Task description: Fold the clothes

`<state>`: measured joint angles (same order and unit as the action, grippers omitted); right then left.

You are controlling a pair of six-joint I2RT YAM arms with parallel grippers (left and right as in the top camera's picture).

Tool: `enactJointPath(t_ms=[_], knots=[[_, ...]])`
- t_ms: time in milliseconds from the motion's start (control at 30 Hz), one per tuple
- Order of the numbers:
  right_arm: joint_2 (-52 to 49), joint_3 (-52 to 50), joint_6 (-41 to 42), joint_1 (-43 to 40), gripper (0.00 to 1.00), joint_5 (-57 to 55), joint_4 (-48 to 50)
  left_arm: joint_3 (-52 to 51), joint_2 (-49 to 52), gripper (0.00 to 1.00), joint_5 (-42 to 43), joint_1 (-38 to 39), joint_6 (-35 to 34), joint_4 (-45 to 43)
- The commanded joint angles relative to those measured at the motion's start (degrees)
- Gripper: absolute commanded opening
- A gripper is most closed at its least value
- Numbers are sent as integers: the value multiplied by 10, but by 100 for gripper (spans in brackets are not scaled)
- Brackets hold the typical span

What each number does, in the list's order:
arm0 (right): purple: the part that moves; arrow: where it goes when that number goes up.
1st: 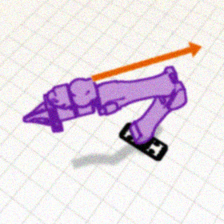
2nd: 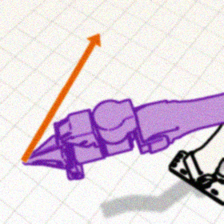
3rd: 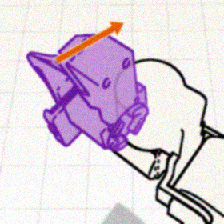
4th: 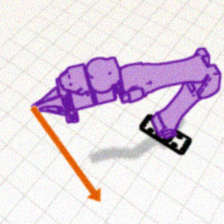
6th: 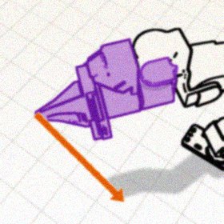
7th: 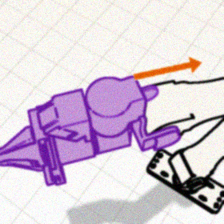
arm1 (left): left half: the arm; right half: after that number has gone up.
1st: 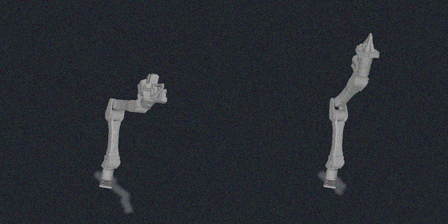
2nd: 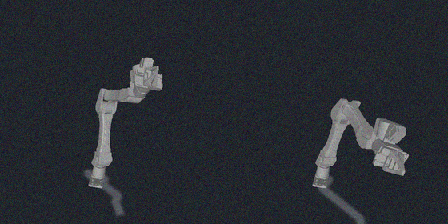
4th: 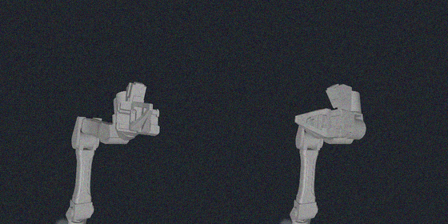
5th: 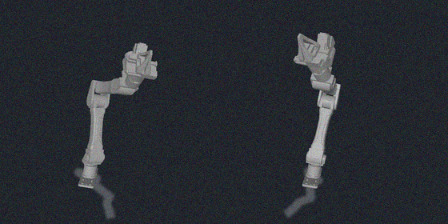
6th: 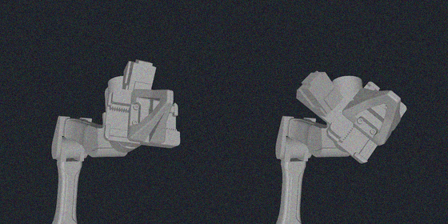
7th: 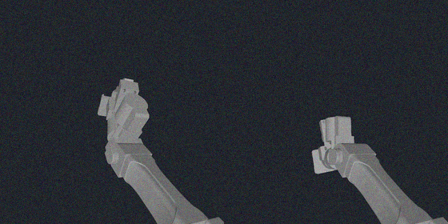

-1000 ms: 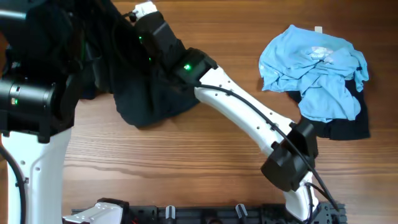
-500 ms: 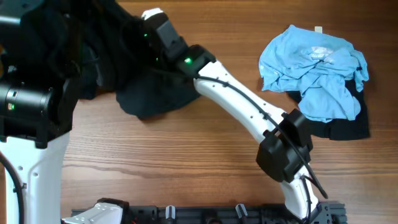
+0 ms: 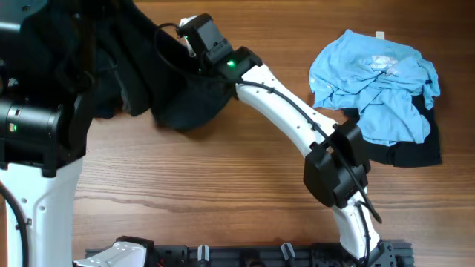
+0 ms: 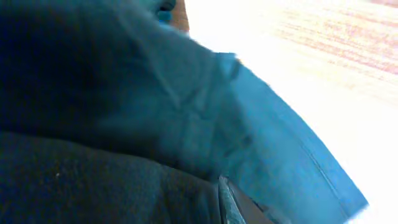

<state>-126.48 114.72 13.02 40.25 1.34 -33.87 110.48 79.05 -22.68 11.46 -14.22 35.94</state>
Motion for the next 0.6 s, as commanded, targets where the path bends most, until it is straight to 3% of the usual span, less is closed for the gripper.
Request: enactJointPath(t_ms=[0, 233, 333, 567], knots=[[-12, 0, -49, -14, 28, 4, -5, 5, -17, 4, -15, -1, 19, -10], [-12, 0, -71, -39, 17, 4, -16, 5, -17, 4, -14, -1, 19, -10], [-12, 0, -71, -49, 5, 5, -18, 5, -17, 4, -14, -1, 18, -9], [-12, 0, -82, -52, 4, 9, -18, 5, -17, 4, -14, -1, 19, -3]])
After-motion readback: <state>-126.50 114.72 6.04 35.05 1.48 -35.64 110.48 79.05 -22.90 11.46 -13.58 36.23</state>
